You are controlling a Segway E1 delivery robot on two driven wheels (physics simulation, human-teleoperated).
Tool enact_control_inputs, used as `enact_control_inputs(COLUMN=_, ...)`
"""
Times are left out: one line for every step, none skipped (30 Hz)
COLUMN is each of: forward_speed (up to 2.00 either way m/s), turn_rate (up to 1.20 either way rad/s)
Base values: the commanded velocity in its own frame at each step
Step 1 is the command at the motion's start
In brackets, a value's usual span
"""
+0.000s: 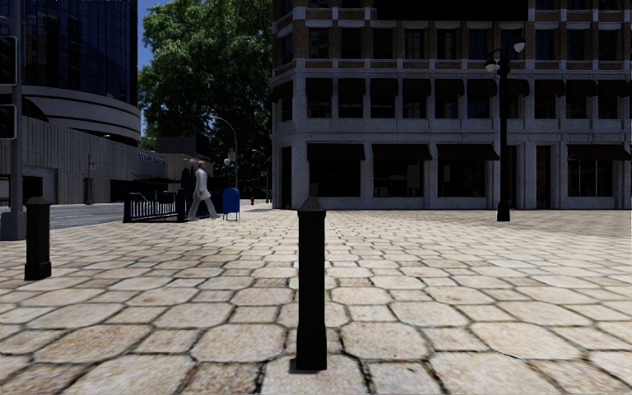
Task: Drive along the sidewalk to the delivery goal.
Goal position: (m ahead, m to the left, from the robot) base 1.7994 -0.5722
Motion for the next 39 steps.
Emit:
enact_control_inputs(forward_speed=0.31, turn_rate=0.0)
enact_control_inputs(forward_speed=0.34, turn_rate=0.0)
enact_control_inputs(forward_speed=0.35, turn_rate=0.0)
enact_control_inputs(forward_speed=0.35, turn_rate=0.0)
enact_control_inputs(forward_speed=0.35, turn_rate=0.0)
enact_control_inputs(forward_speed=0.35, turn_rate=0.0)
enact_control_inputs(forward_speed=0.35, turn_rate=-0.08)
enact_control_inputs(forward_speed=0.35, turn_rate=-0.08)
enact_control_inputs(forward_speed=0.35, turn_rate=-0.2)
enact_control_inputs(forward_speed=0.35, turn_rate=-0.24)
enact_control_inputs(forward_speed=0.35, turn_rate=-0.24)
enact_control_inputs(forward_speed=0.35, turn_rate=-0.24)
enact_control_inputs(forward_speed=0.35, turn_rate=-0.24)
enact_control_inputs(forward_speed=0.35, turn_rate=-0.24)
enact_control_inputs(forward_speed=0.35, turn_rate=-0.24)
enact_control_inputs(forward_speed=0.35, turn_rate=-0.24)
enact_control_inputs(forward_speed=0.35, turn_rate=-0.24)
enact_control_inputs(forward_speed=0.35, turn_rate=-0.26)
enact_control_inputs(forward_speed=0.35, turn_rate=-0.3)
enact_control_inputs(forward_speed=0.35, turn_rate=-0.3)
enact_control_inputs(forward_speed=0.35, turn_rate=-0.34)
enact_control_inputs(forward_speed=0.35, turn_rate=-0.39)
enact_control_inputs(forward_speed=0.34, turn_rate=-0.49)
enact_control_inputs(forward_speed=0.34, turn_rate=-0.51)
enact_control_inputs(forward_speed=0.34, turn_rate=-0.51)
enact_control_inputs(forward_speed=0.33, turn_rate=-0.09)
enact_control_inputs(forward_speed=0.33, turn_rate=0.0)
enact_control_inputs(forward_speed=0.33, turn_rate=0.0)
enact_control_inputs(forward_speed=0.33, turn_rate=0.0)
enact_control_inputs(forward_speed=0.33, turn_rate=0.0)
enact_control_inputs(forward_speed=0.33, turn_rate=0.0)
enact_control_inputs(forward_speed=0.33, turn_rate=0.0)
enact_control_inputs(forward_speed=0.33, turn_rate=0.0)
enact_control_inputs(forward_speed=0.33, turn_rate=0.0)
enact_control_inputs(forward_speed=0.33, turn_rate=0.0)
enact_control_inputs(forward_speed=0.33, turn_rate=0.0)
enact_control_inputs(forward_speed=0.33, turn_rate=0.0)
enact_control_inputs(forward_speed=0.33, turn_rate=0.0)
enact_control_inputs(forward_speed=0.33, turn_rate=0.0)
